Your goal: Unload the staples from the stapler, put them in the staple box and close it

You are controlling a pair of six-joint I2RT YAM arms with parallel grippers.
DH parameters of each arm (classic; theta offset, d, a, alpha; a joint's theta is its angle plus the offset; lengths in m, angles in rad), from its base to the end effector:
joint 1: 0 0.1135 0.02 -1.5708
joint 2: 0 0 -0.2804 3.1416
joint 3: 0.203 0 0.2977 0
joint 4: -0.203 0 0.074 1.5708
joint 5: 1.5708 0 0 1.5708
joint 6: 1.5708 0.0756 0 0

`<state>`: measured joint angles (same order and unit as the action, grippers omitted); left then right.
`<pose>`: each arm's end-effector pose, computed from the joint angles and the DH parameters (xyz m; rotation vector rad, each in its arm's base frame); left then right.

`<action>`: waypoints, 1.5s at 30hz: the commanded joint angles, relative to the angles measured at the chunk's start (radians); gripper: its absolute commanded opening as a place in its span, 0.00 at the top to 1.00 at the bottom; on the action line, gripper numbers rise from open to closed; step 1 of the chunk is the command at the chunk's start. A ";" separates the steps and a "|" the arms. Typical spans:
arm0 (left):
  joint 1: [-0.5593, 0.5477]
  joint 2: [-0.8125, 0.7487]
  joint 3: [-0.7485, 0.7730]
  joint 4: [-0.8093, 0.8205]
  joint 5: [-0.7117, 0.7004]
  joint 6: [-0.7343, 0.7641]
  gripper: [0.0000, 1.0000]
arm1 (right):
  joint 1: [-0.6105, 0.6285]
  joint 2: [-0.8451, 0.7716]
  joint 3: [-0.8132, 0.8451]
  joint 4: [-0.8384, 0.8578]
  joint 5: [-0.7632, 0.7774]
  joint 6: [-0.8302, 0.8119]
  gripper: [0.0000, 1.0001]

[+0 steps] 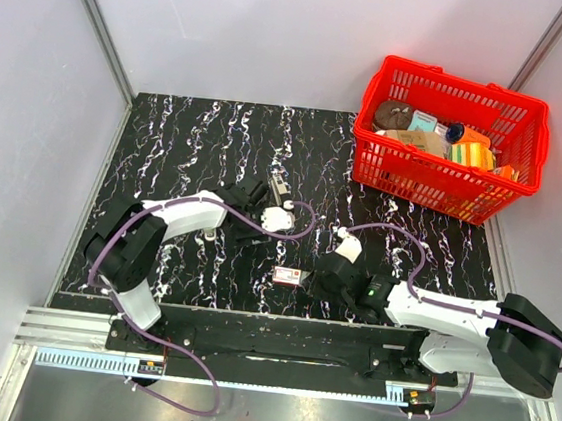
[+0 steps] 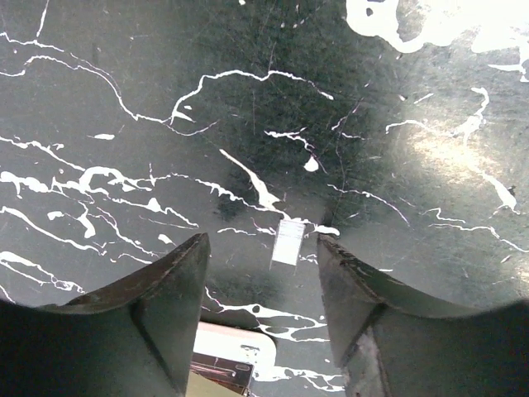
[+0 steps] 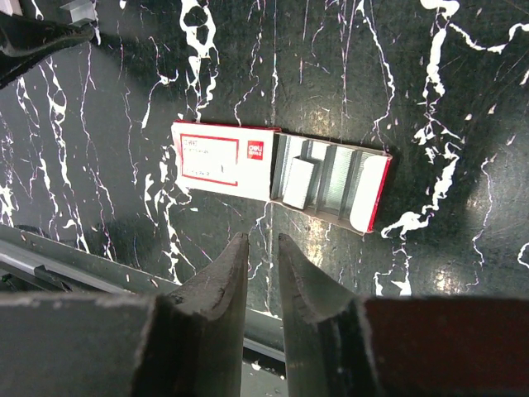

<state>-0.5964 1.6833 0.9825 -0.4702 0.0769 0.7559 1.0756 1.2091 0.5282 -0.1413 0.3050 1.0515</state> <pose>0.3038 -0.2133 0.1124 1.7291 2.1211 -0.0608 0.1552 0.2396 0.1318 0.1181 2.4447 0.6564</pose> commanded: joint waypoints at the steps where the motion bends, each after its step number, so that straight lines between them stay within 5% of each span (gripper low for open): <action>1: 0.001 0.067 0.019 -0.005 0.023 0.020 0.45 | 0.012 -0.010 0.001 0.035 0.036 0.002 0.74; 13: 0.004 0.059 0.028 -0.047 -0.002 -0.027 0.76 | 0.010 -0.022 -0.008 0.054 0.028 -0.011 0.75; 31: 0.006 -0.175 0.166 -0.202 0.270 -0.249 0.85 | 0.010 -0.080 -0.027 0.046 0.042 -0.021 0.76; 41: 0.053 -0.263 0.458 -0.283 0.612 -0.464 0.85 | 0.009 -0.249 0.171 -0.027 0.106 -0.298 0.70; 45: 0.064 -0.283 0.531 -0.252 0.635 -0.561 0.84 | 0.009 -0.234 0.317 -0.090 0.071 -0.413 0.66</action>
<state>-0.5453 1.4460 1.4414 -0.7460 0.5877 0.3264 1.0790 0.9771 0.7029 -0.1955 0.3630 0.7952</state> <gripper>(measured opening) 0.193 0.329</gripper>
